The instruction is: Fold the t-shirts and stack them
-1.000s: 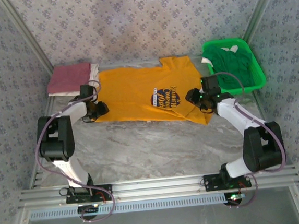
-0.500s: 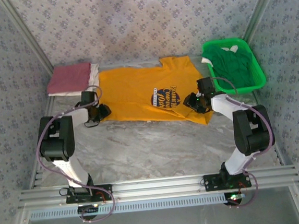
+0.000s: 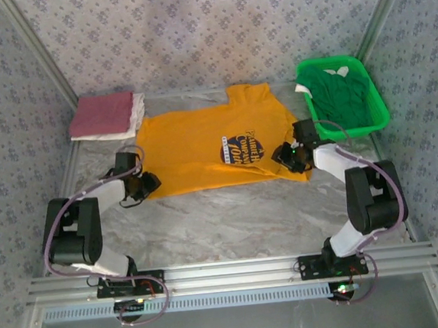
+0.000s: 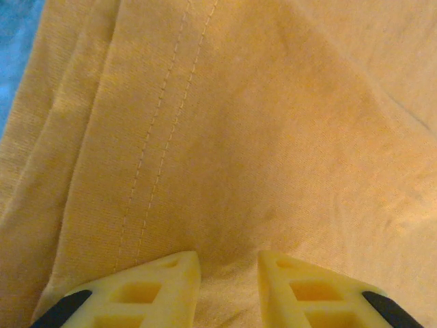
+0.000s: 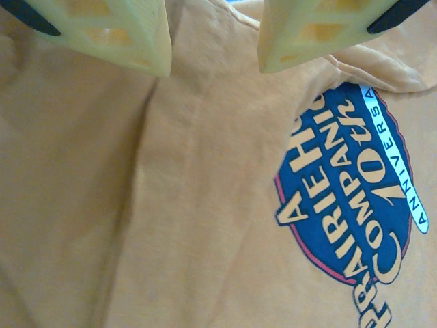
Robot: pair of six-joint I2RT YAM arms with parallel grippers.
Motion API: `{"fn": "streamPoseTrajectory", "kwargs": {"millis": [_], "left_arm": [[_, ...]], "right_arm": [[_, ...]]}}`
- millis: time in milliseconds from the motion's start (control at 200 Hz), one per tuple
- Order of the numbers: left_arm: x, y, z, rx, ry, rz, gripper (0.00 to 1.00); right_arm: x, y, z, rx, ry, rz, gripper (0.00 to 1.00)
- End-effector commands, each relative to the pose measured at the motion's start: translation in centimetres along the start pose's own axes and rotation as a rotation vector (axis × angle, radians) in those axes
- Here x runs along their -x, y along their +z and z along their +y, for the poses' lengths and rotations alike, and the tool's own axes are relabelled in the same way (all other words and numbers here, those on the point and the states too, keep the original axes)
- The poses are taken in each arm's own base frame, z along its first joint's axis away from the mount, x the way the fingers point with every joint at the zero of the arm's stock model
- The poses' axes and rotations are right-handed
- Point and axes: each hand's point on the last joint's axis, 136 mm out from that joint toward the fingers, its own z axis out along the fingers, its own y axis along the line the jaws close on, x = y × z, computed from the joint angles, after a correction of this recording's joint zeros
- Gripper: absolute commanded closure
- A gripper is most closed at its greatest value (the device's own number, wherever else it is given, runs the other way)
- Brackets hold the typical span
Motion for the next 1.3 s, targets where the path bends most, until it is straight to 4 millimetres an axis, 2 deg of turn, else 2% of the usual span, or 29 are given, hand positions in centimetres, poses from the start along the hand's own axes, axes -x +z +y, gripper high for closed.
{"fn": "streamPoseTrajectory", "kwargs": {"millis": [0,170,410,864,1019,1294], "left_arm": [[-3.8,-0.3,4.5,0.182,-0.033,0.111,0.7],[-3.0,-0.1,4.0,0.174,-0.016,0.096,0.71],[-2.9,-0.1,4.1,0.18,0.001,0.091,0.7],[-3.0,0.2,4.1,0.171,0.005,0.089,0.7],[-3.0,0.1,4.2,0.172,0.01,0.086,0.71],[-2.9,0.2,4.1,0.17,0.014,0.084,0.71]], "right_arm": [[-0.9,-1.2,-0.8,0.008,0.047,0.031,0.6],[-1.6,-0.8,-1.0,0.011,0.051,0.054,0.6],[-2.7,0.4,-0.6,0.012,0.047,0.083,0.61],[-2.6,2.4,0.0,0.033,0.06,0.087,0.65],[-2.6,2.8,0.0,0.035,0.069,0.077,0.7],[-1.2,1.9,1.2,0.052,0.057,0.025,0.91]]}}
